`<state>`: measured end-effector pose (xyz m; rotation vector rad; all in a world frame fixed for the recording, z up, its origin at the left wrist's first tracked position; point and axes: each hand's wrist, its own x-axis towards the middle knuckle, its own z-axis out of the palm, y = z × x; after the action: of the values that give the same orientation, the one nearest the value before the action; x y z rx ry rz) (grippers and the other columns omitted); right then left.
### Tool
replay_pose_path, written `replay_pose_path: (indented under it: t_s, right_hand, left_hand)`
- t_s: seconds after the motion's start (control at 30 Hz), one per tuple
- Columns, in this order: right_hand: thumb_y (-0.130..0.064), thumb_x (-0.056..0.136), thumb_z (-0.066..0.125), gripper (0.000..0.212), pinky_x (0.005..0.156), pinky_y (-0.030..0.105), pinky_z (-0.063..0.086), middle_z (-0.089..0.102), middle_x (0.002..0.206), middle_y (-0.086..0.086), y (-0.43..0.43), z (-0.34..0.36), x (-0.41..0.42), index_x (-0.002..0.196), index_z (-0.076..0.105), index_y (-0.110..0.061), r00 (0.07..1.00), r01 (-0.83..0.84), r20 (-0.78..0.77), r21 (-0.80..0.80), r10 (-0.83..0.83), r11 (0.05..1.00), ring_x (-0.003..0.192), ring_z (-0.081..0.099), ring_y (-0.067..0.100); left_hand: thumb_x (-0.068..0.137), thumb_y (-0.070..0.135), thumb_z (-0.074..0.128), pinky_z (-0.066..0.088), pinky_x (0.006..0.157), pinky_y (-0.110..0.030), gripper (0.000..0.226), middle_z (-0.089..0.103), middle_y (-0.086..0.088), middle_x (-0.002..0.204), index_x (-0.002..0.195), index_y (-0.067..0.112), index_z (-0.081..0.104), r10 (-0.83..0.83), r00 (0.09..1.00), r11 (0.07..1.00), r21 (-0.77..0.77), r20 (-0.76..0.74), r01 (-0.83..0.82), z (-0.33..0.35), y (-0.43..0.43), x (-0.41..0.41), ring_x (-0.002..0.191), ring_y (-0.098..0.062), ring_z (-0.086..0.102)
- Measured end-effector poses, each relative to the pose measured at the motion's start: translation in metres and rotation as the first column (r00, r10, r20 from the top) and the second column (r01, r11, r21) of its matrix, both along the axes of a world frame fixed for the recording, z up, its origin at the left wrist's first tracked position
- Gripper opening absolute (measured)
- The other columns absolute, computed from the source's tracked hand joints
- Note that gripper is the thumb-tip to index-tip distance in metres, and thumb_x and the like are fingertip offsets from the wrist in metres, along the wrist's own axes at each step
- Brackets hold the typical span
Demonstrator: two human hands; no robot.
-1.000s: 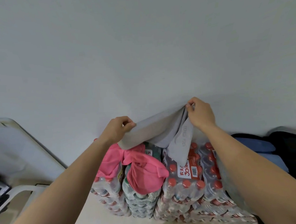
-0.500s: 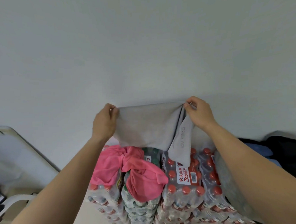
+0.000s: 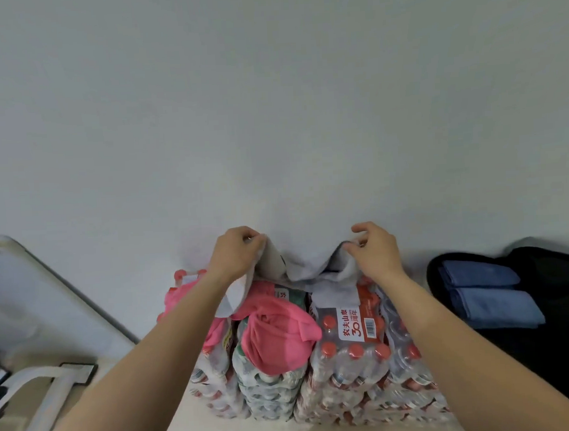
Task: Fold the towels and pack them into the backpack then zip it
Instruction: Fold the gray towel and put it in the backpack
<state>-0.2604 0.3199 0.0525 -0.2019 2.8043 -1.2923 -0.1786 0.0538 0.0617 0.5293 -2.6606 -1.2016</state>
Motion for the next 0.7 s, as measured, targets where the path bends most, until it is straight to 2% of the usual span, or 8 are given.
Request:
replay_pose_path:
  t_s: [0.07,0.17,0.3,0.37,0.43,0.5,0.57,0.7]
  right_hand:
    - [-0.02,0.08,0.079,0.022,0.083,0.031,0.053,0.07,0.088,-0.002,-0.012,-0.017,0.015,0.1,0.069,-0.019,0.998,0.016,0.06,-0.075,-0.011,0.997,0.084,0.067,0.015]
    - [-0.019,0.082,0.079,0.011,0.075,0.027,0.053,0.067,0.08,-0.009,-0.03,-0.037,0.04,0.083,0.068,-0.021,0.986,0.043,0.164,-0.221,-0.006,0.974,0.08,0.065,0.01]
    - [-0.021,0.08,0.079,0.021,0.061,0.019,0.049,0.066,0.067,-0.009,-0.046,-0.056,0.064,0.068,0.063,-0.021,0.982,0.123,0.178,-0.32,-0.068,0.939,0.062,0.061,-0.001]
    - [-0.017,0.083,0.077,0.022,0.056,0.01,0.042,0.064,0.066,-0.008,-0.048,-0.059,0.073,0.067,0.061,-0.017,0.984,0.111,0.17,-0.357,-0.052,0.927,0.056,0.056,-0.005]
    - [-0.016,0.085,0.075,0.019,0.056,0.012,0.043,0.065,0.066,-0.005,-0.047,-0.059,0.079,0.07,0.064,-0.013,0.987,0.086,0.16,-0.387,-0.025,0.918,0.057,0.056,-0.003]
    - [-0.013,0.087,0.072,0.012,0.06,0.016,0.048,0.069,0.07,-0.004,-0.044,-0.058,0.084,0.077,0.07,-0.01,0.988,0.047,0.155,-0.428,0.022,0.903,0.063,0.062,0.001]
    - [-0.009,0.09,0.069,0.005,0.068,0.02,0.055,0.074,0.08,-0.002,-0.04,-0.058,0.088,0.088,0.074,-0.009,0.981,0.018,0.179,-0.485,0.079,0.874,0.075,0.069,0.006]
    - [-0.004,0.092,0.065,0.023,0.075,0.022,0.056,0.075,0.084,-0.009,-0.034,-0.062,0.092,0.092,0.073,-0.025,0.967,-0.029,0.197,-0.545,0.161,0.838,0.083,0.07,0.005]
  left_hand:
    - [0.096,0.028,0.057,0.043,0.077,-0.025,0.015,0.071,0.002,0.094,0.094,0.021,0.071,-0.102,0.992,0.994,0.03,0.069,0.1,-0.021,0.021,0.0,0.09,-0.017,0.064]
    - [0.097,0.018,0.055,0.056,0.08,-0.04,0.025,0.069,-0.004,0.088,0.119,0.012,0.064,-0.198,0.975,0.972,0.153,0.104,0.181,-0.043,0.049,0.008,0.083,-0.024,0.068]
    - [0.092,0.019,0.066,0.058,0.059,-0.037,0.018,0.066,-0.003,0.067,0.104,0.018,0.053,-0.09,0.996,0.941,0.327,-0.01,0.088,-0.05,0.079,0.031,0.058,-0.017,0.065]
    - [0.091,0.015,0.065,0.059,0.06,-0.04,0.014,0.067,-0.003,0.066,0.096,0.022,0.054,-0.074,0.996,0.926,0.368,-0.044,0.085,-0.054,0.086,0.037,0.06,-0.02,0.067]
    - [0.088,0.007,0.062,0.06,0.067,-0.042,0.013,0.07,-0.004,0.072,0.091,0.02,0.061,-0.084,0.996,0.921,0.378,-0.036,0.091,-0.057,0.089,0.041,0.067,-0.022,0.069]
    - [0.086,0.001,0.059,0.06,0.071,-0.033,0.014,0.071,-0.002,0.076,0.089,0.013,0.065,-0.064,0.998,0.912,0.406,-0.005,0.061,-0.056,0.091,0.045,0.073,-0.019,0.07]
    - [0.087,-0.004,0.053,0.061,0.076,-0.032,0.02,0.073,-0.007,0.083,0.091,0.01,0.067,-0.05,0.998,0.862,0.506,0.03,0.028,-0.055,0.09,0.049,0.08,-0.021,0.072]
    - [0.084,-0.006,0.06,0.06,0.077,-0.032,0.028,0.074,-0.007,0.083,0.096,0.015,0.072,-0.107,0.994,0.857,0.508,0.024,0.08,-0.062,0.077,0.055,0.078,-0.02,0.073]
